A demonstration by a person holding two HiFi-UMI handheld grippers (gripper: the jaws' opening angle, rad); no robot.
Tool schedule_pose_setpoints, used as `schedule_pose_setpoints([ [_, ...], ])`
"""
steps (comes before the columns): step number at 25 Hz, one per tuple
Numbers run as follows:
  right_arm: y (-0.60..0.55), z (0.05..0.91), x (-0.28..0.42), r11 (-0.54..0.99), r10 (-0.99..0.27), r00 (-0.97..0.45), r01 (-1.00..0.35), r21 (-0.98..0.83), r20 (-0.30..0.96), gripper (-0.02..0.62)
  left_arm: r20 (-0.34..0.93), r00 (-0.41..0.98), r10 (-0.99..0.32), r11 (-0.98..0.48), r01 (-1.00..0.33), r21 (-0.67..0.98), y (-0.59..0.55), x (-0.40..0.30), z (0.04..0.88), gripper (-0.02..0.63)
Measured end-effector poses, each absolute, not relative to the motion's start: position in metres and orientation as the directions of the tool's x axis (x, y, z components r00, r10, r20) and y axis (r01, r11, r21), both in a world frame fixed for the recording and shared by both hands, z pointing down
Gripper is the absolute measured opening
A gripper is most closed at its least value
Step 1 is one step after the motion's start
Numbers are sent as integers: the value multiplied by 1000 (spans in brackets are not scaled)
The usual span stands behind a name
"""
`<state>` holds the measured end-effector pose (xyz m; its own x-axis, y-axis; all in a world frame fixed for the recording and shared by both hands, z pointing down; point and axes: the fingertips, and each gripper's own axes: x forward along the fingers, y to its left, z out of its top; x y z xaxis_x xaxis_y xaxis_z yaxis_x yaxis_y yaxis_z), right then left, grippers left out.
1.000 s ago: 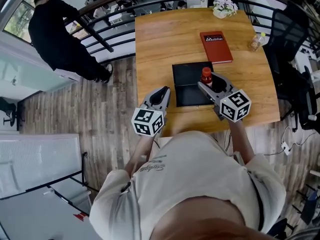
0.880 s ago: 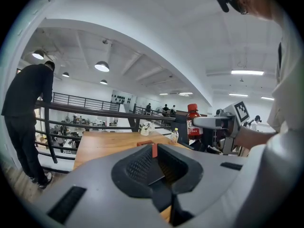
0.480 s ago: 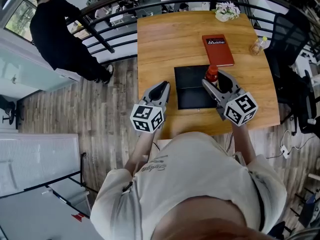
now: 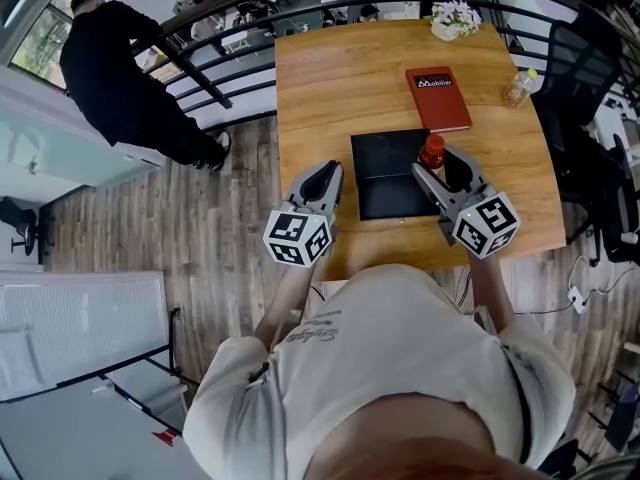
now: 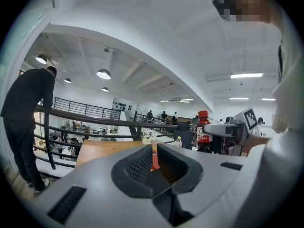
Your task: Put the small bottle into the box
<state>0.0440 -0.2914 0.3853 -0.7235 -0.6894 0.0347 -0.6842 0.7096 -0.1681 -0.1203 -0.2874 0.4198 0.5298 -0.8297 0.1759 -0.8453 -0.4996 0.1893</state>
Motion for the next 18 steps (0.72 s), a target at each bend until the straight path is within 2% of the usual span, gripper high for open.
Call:
schedule_pose_setpoints([
  [8,-295,393,61,658,-735,-677,-720,-221,15,215,219,548,-807,-512,-835,202,-287,-112,437,41],
  [18,-298,409,62,653,-733,-679,-719,-238,41,215,239,543,-805,-497,-837,228,-283,-107,452,41],
])
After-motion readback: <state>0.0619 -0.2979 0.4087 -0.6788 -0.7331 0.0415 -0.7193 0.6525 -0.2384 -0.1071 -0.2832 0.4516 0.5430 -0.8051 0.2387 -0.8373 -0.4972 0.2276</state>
